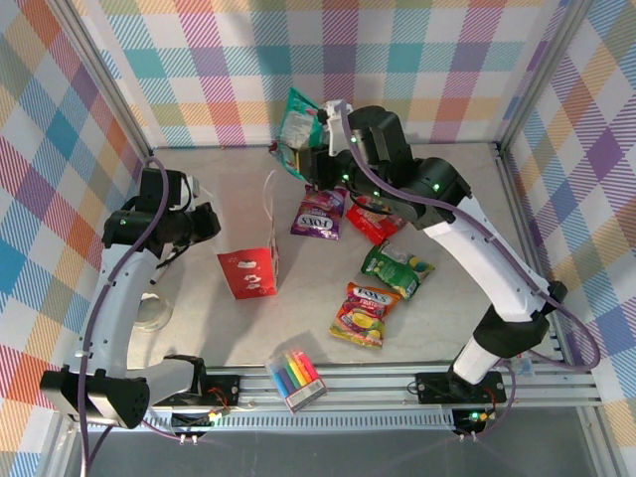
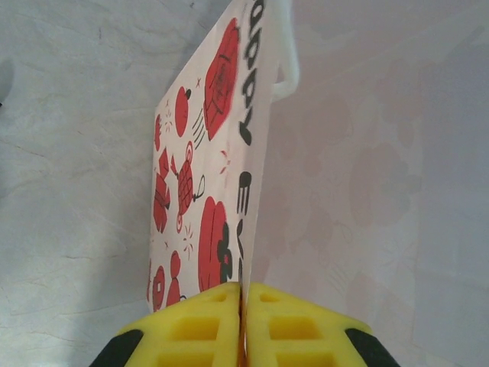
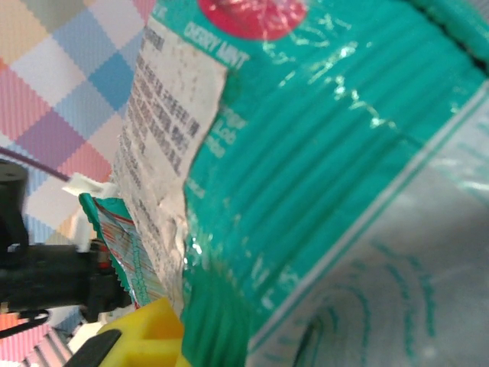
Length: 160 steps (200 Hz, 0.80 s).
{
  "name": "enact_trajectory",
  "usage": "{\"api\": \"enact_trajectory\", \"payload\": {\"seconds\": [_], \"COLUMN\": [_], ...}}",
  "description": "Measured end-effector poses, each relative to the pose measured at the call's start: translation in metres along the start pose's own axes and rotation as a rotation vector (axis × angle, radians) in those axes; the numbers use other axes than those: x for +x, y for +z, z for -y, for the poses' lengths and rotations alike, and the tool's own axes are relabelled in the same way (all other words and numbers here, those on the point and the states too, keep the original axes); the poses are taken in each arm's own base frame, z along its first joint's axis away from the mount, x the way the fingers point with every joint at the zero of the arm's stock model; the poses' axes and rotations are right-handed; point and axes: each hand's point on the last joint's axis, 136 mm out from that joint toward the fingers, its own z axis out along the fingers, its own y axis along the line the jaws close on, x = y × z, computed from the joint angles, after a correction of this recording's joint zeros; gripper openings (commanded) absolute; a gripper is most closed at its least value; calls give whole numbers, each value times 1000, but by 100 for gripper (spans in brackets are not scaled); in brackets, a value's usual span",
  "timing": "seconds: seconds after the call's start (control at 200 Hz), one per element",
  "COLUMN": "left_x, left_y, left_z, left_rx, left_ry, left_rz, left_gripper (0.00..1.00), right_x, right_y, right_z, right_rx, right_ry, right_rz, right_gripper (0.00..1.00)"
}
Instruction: Place the snacks into the paper bag
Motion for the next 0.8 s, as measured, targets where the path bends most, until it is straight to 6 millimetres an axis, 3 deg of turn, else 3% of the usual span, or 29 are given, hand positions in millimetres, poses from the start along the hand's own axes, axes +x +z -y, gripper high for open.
{"api": "enact_trajectory", "payload": {"seconds": [0.215,0.495,0.8], "left_x": [-2,0,0], "left_y": [2,8,9], "left_z": [-1,2,5], "left_rx": [23,64,83], "left_ry": [-25,-53,-56], "left_rz": [4,-4,-2], "left_gripper": [5,2,2], "right_x": [2,19,45], "right_y": [14,60,95], "right_z": [-43,-94,-108], "right_rx": [-113,-223,-226], "right_ry": [-16,30,101], "right_rz": [-13,-56,-114], "right_gripper": [0,0,0]}}
